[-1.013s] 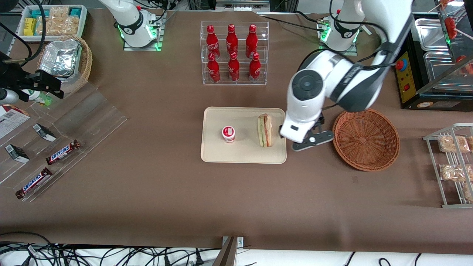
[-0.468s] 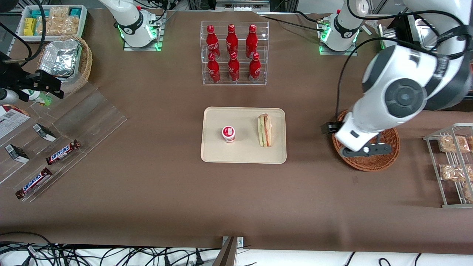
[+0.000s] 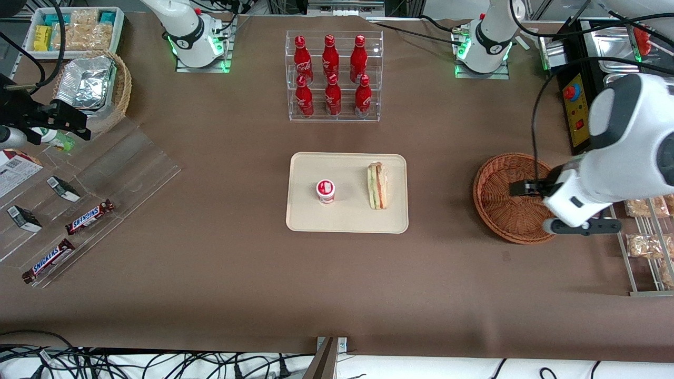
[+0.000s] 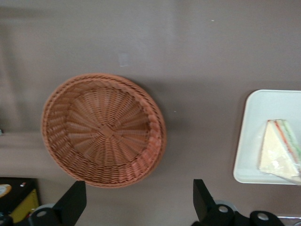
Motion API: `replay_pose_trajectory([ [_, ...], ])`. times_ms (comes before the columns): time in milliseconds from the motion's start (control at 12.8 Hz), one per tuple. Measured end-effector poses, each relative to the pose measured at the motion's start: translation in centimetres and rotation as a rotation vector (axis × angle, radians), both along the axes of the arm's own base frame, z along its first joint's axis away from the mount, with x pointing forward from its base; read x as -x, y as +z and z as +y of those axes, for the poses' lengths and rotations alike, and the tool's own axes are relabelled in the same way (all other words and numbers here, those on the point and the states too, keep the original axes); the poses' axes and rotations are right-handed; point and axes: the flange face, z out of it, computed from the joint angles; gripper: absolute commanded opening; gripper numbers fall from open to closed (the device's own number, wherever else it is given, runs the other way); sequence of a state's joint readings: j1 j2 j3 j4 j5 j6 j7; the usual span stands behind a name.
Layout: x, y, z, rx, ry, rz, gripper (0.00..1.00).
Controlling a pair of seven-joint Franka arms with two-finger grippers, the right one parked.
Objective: Place sandwich from basket to tray
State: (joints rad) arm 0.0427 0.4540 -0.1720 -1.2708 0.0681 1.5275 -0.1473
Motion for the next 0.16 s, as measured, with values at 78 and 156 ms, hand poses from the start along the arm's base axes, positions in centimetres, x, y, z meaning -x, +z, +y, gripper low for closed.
replay_pose_trajectory([
  [78, -0.1, 0.02, 1.58, -0.005, -0.004, 0.0, 1.0],
  [156, -0.14, 0.03, 2.52, -0.009, -0.004, 0.0, 1.0],
])
